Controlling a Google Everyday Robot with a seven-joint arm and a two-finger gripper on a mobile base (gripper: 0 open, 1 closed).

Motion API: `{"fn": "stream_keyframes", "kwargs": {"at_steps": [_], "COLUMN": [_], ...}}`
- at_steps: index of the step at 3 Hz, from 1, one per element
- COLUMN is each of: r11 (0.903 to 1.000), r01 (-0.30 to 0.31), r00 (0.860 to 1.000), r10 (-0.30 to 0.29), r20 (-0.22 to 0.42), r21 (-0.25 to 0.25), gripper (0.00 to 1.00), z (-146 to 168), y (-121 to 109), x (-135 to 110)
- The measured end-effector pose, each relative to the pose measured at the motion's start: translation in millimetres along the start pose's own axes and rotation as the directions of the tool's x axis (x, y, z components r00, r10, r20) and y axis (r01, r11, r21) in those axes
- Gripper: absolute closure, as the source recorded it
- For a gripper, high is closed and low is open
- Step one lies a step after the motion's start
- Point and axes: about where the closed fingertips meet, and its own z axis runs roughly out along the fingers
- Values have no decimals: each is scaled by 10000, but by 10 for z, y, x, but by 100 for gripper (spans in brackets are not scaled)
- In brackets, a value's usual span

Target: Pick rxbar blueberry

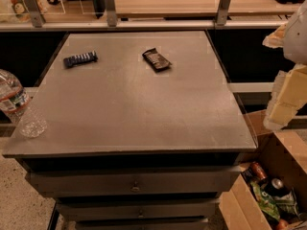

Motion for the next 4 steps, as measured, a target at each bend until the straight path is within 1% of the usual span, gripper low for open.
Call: {"fn": "stream_keyframes", "kwargs": {"at_steps": [1,2,3,4], "r11": [10000,9993,9947,9860], "r01": [0,322,1000,1623], "r00": [10000,9992,9934,9820], "r10": [0,-326,-1012,-1652], "r20": [1,250,540,911], "r21": [2,163,250,379], "gripper": [0,0,0,0], "z": [0,45,176,339], "y": [0,-149,-423,-729], "x": [0,-170,-499,-851]}}
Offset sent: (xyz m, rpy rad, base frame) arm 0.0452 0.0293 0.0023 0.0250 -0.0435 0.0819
